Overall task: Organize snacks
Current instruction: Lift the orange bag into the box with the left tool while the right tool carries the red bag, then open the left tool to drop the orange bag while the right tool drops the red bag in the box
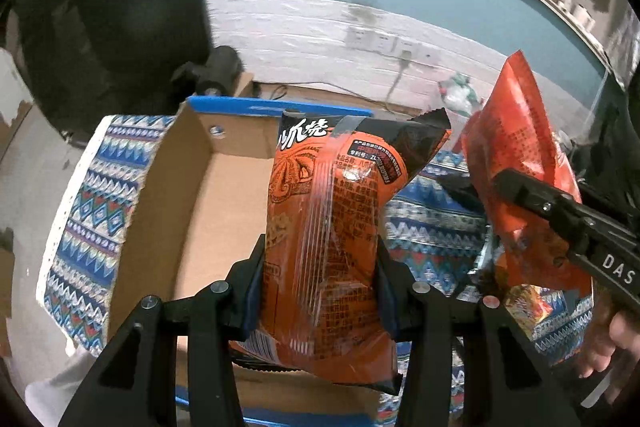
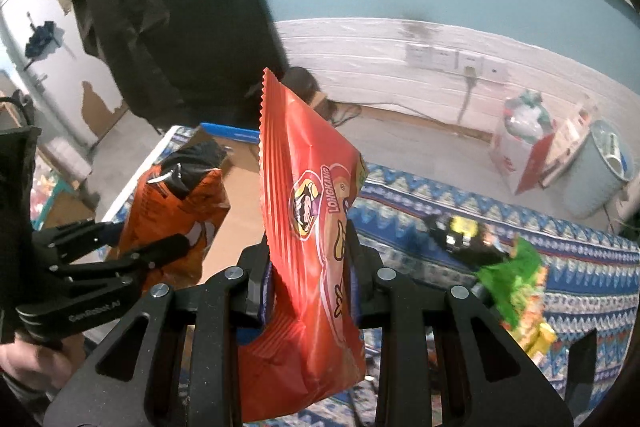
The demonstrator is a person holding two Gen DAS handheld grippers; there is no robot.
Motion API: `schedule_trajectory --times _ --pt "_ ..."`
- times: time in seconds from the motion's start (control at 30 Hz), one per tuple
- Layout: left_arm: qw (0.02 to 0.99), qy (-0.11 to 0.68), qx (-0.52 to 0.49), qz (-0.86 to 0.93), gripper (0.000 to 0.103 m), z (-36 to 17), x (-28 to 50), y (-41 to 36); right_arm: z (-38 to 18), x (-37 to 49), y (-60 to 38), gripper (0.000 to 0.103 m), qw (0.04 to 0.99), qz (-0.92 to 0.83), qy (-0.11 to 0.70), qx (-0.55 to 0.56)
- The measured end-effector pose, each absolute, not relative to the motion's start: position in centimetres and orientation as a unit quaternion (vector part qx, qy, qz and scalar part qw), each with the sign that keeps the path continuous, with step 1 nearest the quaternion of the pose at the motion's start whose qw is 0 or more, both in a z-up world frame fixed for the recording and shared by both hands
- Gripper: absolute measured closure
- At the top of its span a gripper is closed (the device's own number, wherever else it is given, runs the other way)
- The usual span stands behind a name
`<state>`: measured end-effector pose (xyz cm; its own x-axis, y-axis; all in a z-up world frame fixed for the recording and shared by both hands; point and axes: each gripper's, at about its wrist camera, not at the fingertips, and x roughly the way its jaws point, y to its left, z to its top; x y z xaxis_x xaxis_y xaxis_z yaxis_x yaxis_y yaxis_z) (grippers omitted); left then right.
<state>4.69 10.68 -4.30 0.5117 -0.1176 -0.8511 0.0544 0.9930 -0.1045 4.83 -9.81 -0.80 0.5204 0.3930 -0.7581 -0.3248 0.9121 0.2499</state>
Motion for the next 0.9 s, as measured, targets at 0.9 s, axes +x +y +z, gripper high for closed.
schedule_trajectory --times 0.9 --pt "0.848 0.522 -0.074 0.054 0.042 -7.4 4.3 19.8 -4.3 7.8 2.6 0.076 0.825 0.283 0.488 0.026"
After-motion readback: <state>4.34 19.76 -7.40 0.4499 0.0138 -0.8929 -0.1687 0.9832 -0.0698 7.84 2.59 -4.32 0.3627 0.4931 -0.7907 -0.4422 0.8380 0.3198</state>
